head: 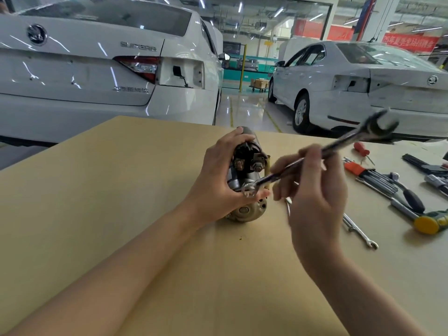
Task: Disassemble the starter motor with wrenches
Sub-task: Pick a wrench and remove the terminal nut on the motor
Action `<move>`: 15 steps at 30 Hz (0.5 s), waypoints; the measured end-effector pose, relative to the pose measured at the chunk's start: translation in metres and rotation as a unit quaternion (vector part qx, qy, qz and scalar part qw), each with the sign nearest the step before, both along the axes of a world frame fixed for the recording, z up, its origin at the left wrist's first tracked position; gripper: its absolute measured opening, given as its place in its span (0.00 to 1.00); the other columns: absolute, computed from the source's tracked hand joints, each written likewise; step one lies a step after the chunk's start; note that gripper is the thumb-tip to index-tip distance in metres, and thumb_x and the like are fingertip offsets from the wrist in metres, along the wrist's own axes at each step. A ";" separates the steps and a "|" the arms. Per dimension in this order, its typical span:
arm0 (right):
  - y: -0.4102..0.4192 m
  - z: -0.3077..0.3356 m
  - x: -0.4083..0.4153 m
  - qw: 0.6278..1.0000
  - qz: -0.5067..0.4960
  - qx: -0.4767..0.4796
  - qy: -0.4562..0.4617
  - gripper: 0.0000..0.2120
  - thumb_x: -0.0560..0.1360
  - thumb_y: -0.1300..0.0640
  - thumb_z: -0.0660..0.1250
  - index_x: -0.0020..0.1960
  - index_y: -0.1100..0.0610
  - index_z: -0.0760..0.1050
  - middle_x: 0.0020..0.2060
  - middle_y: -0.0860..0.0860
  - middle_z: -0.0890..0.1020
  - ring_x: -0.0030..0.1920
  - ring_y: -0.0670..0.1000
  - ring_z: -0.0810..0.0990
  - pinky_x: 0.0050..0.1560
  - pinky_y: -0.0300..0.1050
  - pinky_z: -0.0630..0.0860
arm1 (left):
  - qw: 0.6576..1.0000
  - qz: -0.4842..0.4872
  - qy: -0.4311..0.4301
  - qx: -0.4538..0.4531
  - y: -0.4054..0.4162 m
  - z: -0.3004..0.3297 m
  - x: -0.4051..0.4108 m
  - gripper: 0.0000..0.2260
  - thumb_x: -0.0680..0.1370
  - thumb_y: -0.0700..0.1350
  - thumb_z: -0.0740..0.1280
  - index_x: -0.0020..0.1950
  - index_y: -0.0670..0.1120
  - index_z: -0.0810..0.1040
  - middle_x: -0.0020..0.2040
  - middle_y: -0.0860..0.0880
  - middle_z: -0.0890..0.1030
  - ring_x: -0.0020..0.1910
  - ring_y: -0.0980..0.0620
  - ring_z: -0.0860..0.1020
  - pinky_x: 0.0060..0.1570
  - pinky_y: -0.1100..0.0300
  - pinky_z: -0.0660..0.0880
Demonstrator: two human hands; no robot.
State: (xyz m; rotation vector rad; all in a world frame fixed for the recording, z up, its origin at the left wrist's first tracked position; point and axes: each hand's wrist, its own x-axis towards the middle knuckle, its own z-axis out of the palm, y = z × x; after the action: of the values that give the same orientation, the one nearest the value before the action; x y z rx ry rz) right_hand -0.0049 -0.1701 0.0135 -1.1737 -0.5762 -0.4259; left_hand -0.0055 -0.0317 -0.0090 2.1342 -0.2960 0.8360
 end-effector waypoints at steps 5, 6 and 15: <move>-0.012 0.003 0.014 0.965 0.076 0.132 0.212 0.09 0.84 0.59 0.52 0.46 0.57 0.67 0.32 0.55 0.82 0.24 0.48 0.72 0.29 0.42 0.75 | 1.000 0.005 0.001 -0.008 0.002 -0.003 0.000 0.38 0.65 0.49 0.81 0.69 0.59 0.63 0.74 0.56 0.61 0.72 0.53 0.60 0.72 0.47 0.63; -0.012 0.005 0.014 0.956 0.080 0.149 0.238 0.09 0.84 0.58 0.53 0.46 0.58 0.67 0.33 0.56 0.83 0.24 0.48 0.73 0.29 0.42 0.76 | 1.000 0.011 0.002 -0.005 0.001 -0.002 0.000 0.38 0.65 0.49 0.81 0.69 0.58 0.63 0.74 0.56 0.61 0.72 0.53 0.61 0.72 0.47 0.63; -0.015 0.006 0.018 0.941 0.110 0.191 0.257 0.09 0.84 0.57 0.53 0.47 0.58 0.67 0.35 0.58 0.84 0.31 0.53 0.82 0.40 0.47 0.82 | 1.000 0.001 -0.012 -0.002 0.003 -0.005 0.003 0.38 0.64 0.50 0.81 0.67 0.59 0.63 0.72 0.58 0.61 0.71 0.58 0.61 0.72 0.49 0.62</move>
State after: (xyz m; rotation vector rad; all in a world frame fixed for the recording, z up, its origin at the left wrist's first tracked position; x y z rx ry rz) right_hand 0.0132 -0.1850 0.0195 -0.7884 -0.1523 -0.0233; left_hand -0.0022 -0.0283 -0.0139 2.1233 -0.3043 0.8643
